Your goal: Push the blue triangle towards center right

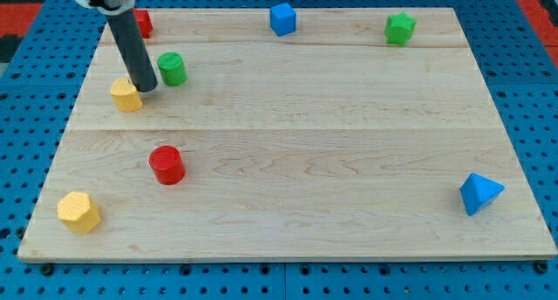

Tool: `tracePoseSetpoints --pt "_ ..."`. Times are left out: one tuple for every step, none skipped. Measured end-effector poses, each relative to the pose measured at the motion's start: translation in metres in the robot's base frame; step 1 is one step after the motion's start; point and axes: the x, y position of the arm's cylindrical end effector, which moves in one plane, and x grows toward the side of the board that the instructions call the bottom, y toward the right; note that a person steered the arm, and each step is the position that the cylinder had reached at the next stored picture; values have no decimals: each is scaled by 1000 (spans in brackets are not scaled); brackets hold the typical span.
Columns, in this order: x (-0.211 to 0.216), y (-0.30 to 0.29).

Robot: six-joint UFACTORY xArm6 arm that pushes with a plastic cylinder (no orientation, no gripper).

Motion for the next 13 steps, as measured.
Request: tracePoseSetpoints --pt "3 -28" --pt "10 -51" --pt "17 81" --pt "38 211" --pt "119 250" --pt "200 261" --pt "245 309" --pt "246 314" --pt "247 319" --pt "242 363" --pt "232 436" --pt "189 394" --pt "177 358"
